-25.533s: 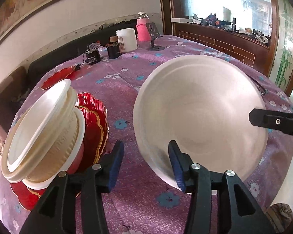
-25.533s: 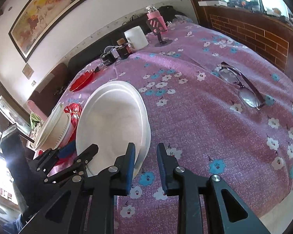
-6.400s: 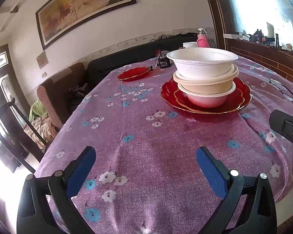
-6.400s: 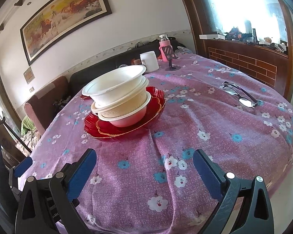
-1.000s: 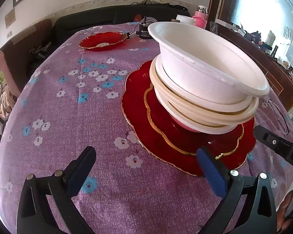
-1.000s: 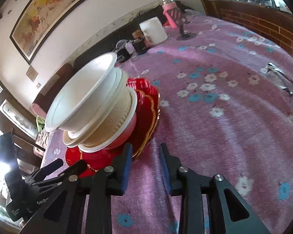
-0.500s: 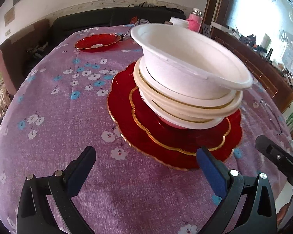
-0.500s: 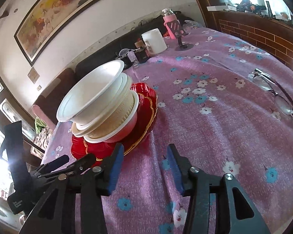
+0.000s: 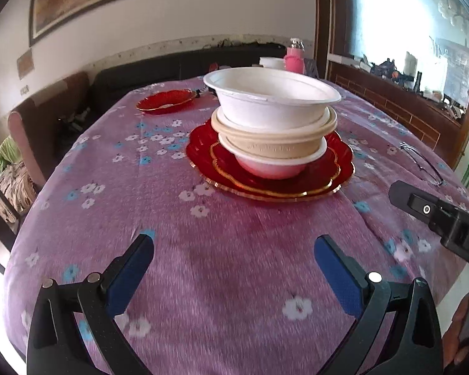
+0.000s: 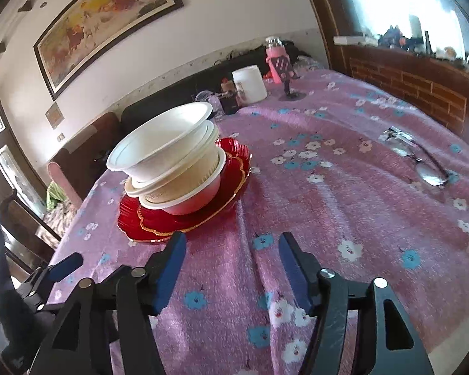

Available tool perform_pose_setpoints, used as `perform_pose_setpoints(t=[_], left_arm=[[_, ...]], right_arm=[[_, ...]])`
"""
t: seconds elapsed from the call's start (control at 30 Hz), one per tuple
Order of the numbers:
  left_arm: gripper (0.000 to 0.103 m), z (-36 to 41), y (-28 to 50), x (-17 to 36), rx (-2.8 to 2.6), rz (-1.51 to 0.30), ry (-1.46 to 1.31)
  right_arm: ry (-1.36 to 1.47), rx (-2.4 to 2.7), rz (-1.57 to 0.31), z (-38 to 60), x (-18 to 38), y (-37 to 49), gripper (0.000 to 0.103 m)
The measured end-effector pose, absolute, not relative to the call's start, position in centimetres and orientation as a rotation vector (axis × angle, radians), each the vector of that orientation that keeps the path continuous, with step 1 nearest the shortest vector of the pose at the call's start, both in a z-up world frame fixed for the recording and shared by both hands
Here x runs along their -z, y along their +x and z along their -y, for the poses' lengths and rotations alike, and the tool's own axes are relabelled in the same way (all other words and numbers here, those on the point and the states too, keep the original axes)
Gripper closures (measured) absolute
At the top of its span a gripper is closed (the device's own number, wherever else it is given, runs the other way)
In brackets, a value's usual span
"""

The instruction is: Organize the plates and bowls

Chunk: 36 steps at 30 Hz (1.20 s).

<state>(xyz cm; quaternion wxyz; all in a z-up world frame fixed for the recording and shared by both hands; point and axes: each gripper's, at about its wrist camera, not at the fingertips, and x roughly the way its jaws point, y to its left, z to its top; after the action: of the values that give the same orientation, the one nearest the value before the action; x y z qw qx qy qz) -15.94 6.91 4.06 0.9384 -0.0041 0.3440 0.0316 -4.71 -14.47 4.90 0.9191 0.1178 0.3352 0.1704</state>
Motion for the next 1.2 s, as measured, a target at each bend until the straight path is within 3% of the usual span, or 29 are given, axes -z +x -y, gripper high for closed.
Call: perform_pose_setpoints(t=[0.33, 0.7, 1.2], left_arm=[[0.0, -8.2, -18.7, -4.6, -0.162, -0.561, -0.022], [0.0, -9.8, -19.8, -4.6, -0.277, -0.483, -0.058], [0.0, -9.9, -19.3, -4.6, -0.23, -0.516, -0.06]], right_arm=[[0.162, -0.32, -0.53, 12.8, -5.4, -9.4, 0.011], [0.16, -0.303, -0.569, 12.5, -4.8, -9.1, 0.008], [0.148, -0.302, -0.568, 12.1, -4.7, -9.3, 0.007]])
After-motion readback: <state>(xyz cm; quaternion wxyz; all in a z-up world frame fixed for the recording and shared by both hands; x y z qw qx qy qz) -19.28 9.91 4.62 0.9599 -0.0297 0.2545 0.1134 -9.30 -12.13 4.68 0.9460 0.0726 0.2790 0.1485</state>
